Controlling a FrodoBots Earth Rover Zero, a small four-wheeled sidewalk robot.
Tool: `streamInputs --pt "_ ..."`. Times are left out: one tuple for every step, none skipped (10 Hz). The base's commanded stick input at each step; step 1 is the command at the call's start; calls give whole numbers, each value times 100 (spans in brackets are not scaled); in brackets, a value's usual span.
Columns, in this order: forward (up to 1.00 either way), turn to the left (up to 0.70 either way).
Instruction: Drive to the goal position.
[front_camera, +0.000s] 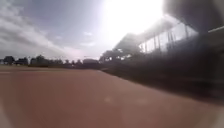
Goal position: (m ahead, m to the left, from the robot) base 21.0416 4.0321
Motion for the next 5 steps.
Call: streamInputs --pt "70 0" --pt "70 0" --pt "70 0" --pt "70 0" --pt "70 0"
